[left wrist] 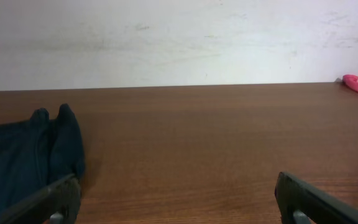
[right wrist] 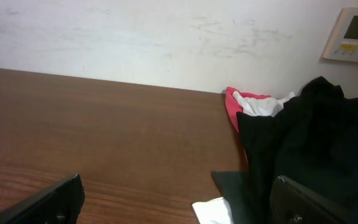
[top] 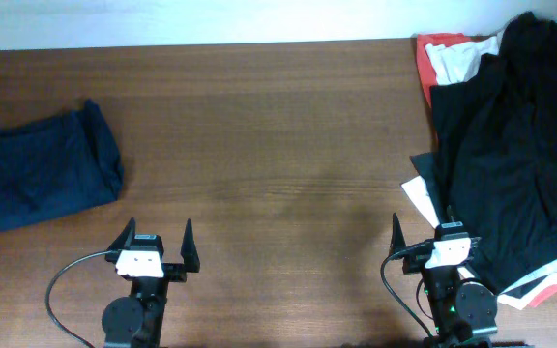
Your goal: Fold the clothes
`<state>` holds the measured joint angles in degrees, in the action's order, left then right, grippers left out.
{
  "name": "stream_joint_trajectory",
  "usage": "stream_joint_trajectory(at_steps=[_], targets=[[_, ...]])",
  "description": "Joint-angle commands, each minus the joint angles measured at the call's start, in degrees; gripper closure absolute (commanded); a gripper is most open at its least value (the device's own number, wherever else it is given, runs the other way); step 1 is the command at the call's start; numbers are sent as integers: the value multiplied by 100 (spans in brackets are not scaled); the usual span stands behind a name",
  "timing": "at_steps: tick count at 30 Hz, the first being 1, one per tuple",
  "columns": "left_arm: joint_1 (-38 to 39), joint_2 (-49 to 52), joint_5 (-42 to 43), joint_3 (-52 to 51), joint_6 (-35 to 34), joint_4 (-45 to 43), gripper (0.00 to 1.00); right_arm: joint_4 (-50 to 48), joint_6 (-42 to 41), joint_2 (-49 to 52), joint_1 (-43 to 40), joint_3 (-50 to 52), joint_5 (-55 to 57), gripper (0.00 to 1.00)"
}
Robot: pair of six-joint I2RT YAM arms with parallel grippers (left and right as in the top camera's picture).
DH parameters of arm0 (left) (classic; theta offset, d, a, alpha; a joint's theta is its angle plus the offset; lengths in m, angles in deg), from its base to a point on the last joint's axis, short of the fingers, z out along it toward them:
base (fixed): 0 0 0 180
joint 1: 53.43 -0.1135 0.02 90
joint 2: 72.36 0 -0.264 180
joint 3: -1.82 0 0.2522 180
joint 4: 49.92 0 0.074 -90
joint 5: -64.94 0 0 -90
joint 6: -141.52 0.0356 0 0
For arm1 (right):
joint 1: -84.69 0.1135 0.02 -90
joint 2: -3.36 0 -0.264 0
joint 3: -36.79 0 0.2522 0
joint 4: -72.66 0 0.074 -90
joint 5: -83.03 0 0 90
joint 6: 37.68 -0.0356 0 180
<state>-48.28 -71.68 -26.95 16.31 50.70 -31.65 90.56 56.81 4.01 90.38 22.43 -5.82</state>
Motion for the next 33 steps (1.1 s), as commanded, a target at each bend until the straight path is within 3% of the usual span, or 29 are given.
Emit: stream_joint_trajectory(at_steps=[1, 23, 28, 33], targets=[[-28, -35, 85, -24, 111, 24, 1, 39, -24, -28, 20, 28, 105, 1], [-28, 125, 111, 72, -111, 31, 1, 63, -138, -17, 20, -79, 94, 1], [-28, 1355, 109, 997, -103, 223, 1, 468, -199, 619, 20, -804, 352, 1], [-28, 3657, 111, 2612, -103, 461, 1, 1008, -197, 2754, 17, -2385, 404, 1]])
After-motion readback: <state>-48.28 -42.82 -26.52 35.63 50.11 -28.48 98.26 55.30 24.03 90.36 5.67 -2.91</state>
